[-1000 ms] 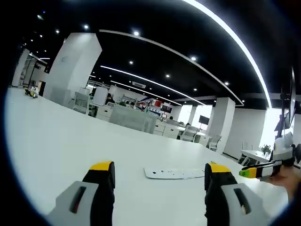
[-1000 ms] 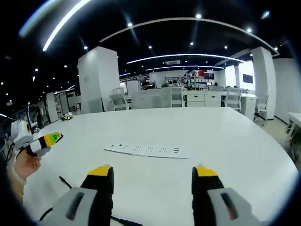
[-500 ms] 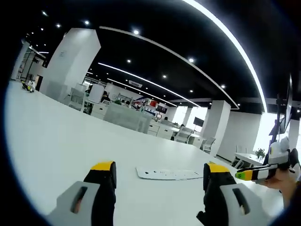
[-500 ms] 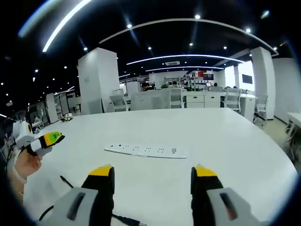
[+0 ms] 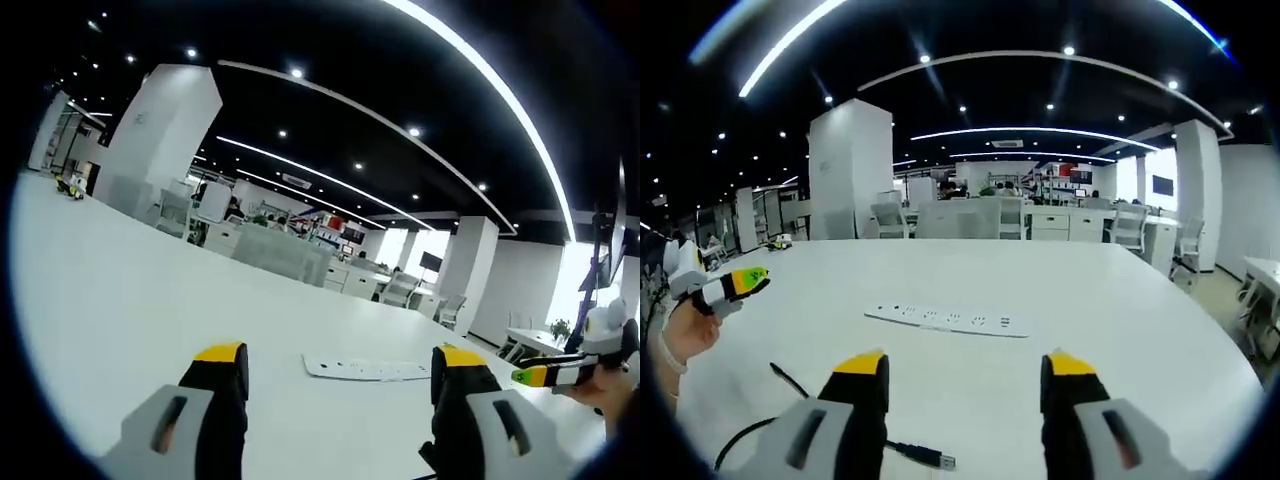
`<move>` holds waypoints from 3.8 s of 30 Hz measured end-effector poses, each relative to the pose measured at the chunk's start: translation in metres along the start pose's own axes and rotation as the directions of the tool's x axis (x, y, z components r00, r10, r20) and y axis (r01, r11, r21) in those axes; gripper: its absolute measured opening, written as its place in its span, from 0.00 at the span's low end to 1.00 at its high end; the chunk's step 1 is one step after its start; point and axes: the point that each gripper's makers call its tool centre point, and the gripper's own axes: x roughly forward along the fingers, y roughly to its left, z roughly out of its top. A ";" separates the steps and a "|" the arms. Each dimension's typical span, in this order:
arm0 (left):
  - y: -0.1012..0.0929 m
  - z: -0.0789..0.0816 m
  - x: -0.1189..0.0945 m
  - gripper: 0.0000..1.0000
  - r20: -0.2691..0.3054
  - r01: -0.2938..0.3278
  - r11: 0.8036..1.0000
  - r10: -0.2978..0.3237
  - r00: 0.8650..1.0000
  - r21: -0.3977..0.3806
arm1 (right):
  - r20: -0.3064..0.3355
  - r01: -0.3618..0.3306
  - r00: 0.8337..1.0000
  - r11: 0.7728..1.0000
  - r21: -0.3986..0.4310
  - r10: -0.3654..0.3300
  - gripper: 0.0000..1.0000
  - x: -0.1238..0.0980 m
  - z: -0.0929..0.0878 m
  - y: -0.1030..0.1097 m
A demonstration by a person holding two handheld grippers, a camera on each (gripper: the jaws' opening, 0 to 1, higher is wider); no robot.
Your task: Find the charging cable on the desk, coil it up and secure with Velcro.
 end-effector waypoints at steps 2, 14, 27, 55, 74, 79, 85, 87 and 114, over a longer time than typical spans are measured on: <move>0.000 -0.002 -0.007 0.73 -0.012 -0.001 1.000 0.001 1.000 0.002 | 0.001 0.010 1.000 1.000 -0.014 -0.010 0.62 -0.005 -0.003 0.003; 0.006 0.000 -0.050 0.73 0.014 -0.029 1.000 0.029 0.999 0.004 | 0.053 0.016 0.998 1.000 0.020 -0.017 0.60 -0.040 -0.013 0.015; -0.016 0.003 -0.089 0.74 0.030 0.000 1.000 -0.001 1.000 0.019 | 0.120 0.031 0.992 0.999 0.042 -0.036 0.59 -0.090 -0.020 0.020; -0.053 -0.034 -0.182 0.78 0.073 -0.001 0.993 -0.008 0.997 0.115 | 0.232 0.008 0.972 0.998 0.063 -0.022 0.58 -0.190 -0.055 0.048; -0.090 -0.043 -0.247 0.78 0.117 -0.028 0.988 0.010 0.993 0.154 | 0.283 0.011 0.959 0.998 0.057 -0.026 0.58 -0.246 -0.068 0.045; -0.096 -0.060 -0.251 0.78 0.078 -0.040 0.984 0.027 0.997 0.172 | 0.268 0.026 0.962 0.997 0.069 -0.044 0.57 -0.262 -0.083 0.047; -0.094 -0.069 -0.270 0.77 0.097 -0.048 0.994 0.038 0.995 0.099 | 0.271 0.068 0.960 0.997 0.033 -0.075 0.56 -0.283 -0.090 0.048; -0.092 -0.074 -0.277 0.77 0.084 -0.059 0.993 0.050 0.995 0.101 | 0.265 0.070 0.961 0.997 0.041 -0.078 0.56 -0.285 -0.093 0.048; -0.051 -0.078 -0.352 0.76 0.139 -0.194 0.974 0.178 0.974 0.117 | 0.237 0.133 0.962 0.990 0.037 -0.138 0.56 -0.301 -0.135 0.059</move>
